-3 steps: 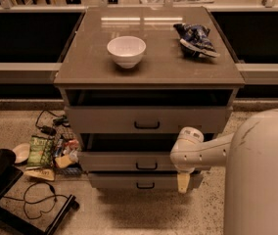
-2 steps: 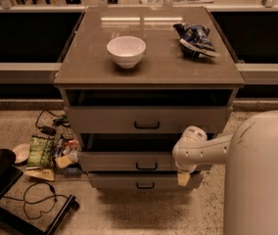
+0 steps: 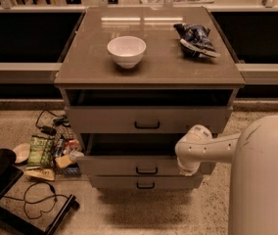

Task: Open middle drawer

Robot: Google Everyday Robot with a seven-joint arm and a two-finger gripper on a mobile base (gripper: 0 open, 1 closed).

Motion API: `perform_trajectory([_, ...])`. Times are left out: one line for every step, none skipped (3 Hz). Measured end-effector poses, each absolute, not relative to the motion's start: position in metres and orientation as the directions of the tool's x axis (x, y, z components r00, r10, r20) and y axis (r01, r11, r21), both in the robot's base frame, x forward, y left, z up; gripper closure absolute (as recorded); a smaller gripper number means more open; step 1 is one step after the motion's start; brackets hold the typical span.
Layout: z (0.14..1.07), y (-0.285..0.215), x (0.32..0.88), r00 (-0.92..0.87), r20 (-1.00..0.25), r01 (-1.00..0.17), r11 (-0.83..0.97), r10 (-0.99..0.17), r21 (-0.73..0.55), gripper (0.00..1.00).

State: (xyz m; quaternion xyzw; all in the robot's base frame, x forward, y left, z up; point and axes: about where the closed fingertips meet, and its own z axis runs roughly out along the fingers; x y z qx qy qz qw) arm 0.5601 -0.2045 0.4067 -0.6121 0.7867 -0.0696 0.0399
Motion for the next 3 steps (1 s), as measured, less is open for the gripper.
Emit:
perform_trajectory([0.4098,-0.2045,0.5601,-0.248,0.022,-0.957,0.241,-0.969,-0.158,1.0])
perform_trajectory([0.4098,-0.2045,0.5601,-0.248,0.022,-0.957,0.241,-0.969,-0.158,1.0])
perform_trajectory([0.4106,-0.2045,0.5601,-0.248,0.022,-0.957,0.241,-0.969,-0.158,1.0])
